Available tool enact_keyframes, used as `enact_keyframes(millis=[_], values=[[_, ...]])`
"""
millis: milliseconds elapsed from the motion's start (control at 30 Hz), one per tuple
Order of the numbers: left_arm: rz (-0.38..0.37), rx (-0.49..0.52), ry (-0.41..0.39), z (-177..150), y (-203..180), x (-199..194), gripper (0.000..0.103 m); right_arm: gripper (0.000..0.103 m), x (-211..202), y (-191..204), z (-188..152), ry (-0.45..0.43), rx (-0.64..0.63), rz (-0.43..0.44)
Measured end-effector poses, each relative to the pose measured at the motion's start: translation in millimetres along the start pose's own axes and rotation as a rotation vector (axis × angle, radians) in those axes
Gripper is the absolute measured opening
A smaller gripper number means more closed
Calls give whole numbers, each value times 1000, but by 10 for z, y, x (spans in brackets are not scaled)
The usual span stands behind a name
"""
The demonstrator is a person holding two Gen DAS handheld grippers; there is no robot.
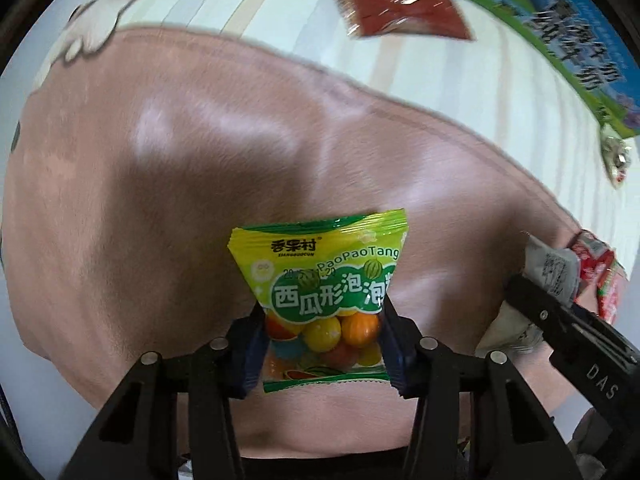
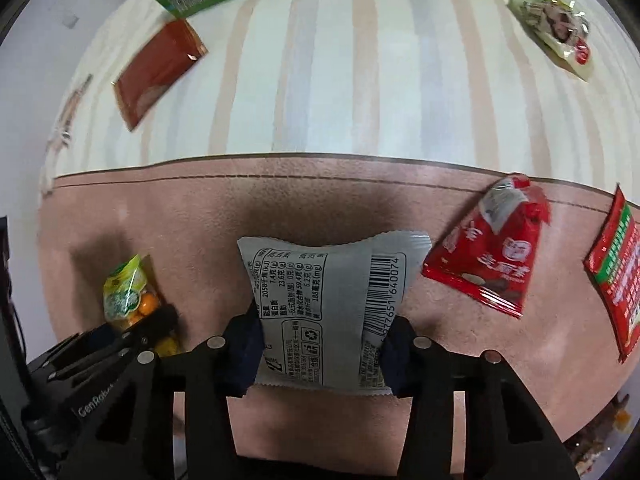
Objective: Organize snacks
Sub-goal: 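Carry both packets into the box and open both tools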
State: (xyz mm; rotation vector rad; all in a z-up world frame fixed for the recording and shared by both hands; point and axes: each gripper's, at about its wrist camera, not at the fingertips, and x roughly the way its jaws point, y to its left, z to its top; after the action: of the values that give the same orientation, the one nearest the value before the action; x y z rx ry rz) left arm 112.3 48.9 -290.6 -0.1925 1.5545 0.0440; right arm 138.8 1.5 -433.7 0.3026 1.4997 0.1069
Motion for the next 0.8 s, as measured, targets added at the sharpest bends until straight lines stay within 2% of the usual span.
enact_keyframes(millis=[200,367,433,500,633,733,800], values=[[-84,66,-85,171,-334,-620,46,51,-762,-378,103,-83,6,122],[-157,157,-166,510,-806,-1249,46,51,-1545,-601,455,-187,19,208],[-181,196,-196,763,-976,-1510,46,51,-1846,-479,776,-235,24,227],[-194,235,-226,965,-1191,-1731,46,51,-2044,-523,973,-275,22,232],[-199,301,-260,1357,-1541,-2012,46,51,-2353,-497,1485,-339,12,211],[-200,326,-236,1785,-1819,-2030,46,51,-2364,-541,1927,-342,16,181],[-211,335,-186,2083,-1968,-1930,46,51,-2344,-613,2153,-324,28,172]])
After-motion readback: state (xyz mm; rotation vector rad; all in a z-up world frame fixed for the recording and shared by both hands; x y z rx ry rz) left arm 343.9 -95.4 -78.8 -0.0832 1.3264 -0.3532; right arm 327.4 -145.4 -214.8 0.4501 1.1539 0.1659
